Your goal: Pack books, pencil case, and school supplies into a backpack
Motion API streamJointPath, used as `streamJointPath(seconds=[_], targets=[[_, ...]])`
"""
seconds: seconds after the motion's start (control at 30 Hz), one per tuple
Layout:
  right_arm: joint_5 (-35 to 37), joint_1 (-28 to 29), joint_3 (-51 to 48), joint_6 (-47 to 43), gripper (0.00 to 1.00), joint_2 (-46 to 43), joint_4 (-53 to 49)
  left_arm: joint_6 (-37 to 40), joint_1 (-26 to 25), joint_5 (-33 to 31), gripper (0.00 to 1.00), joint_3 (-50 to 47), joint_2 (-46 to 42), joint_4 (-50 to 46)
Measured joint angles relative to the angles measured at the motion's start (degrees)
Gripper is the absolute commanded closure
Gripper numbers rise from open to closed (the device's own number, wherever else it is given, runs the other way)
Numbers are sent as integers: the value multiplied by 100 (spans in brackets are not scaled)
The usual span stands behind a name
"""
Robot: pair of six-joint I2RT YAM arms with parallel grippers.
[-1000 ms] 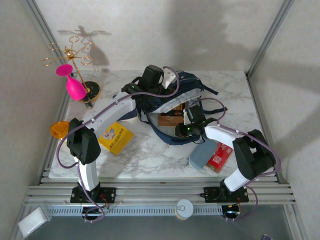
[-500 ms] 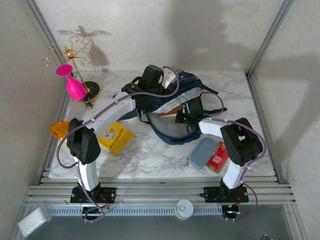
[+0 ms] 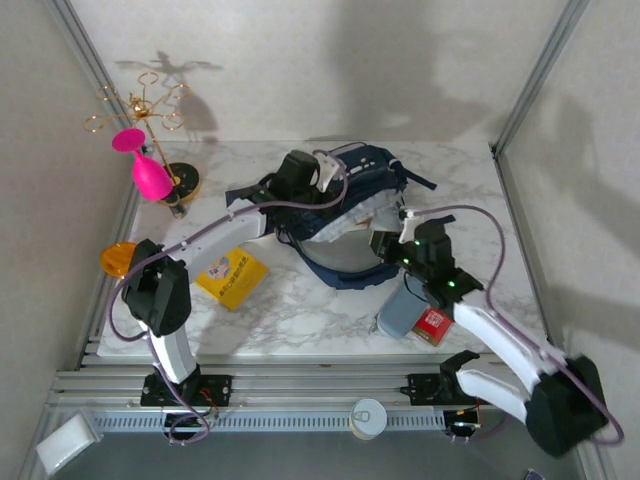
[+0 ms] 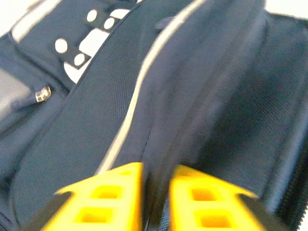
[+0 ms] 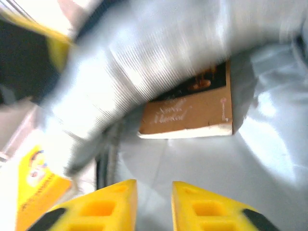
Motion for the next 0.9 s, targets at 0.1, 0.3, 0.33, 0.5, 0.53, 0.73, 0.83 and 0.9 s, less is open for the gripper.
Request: streamJointPath(seconds=[0.1,0.3,0.33,0.5,0.53,0.73,0.83,0.9], targets=[[-22,-2,173,96,60,-651,-645,-605,11,181,54,-955,-424,490],[-380,57,918,168,54,11,-1482,-1978,162,-203,40,-2739,-1875,876],[-457,127,986,188,52,243,-1504,-2192,256,-411,37,-2885,-2138,804],[-632,737,1266,223,46,1320,-1530,-2837,1327,-1309,29,-3191,-2815,428],[-675,850,1314,238,44,1504,-1484,-2898,1613,-1443,28,-3217,-2774,380],[-804,1333,1394,326,38,2173,-970,-2850,2656,-1873,21,-3191,-1707,127],[-831,1453,1453,352,37,2404,-793,-2774,2933,-1967,21,-3058,-1189,-2],[-866,1464,1453,374,36,2470,-704,-2719,3106,-2000,20,-2922,-929,2]])
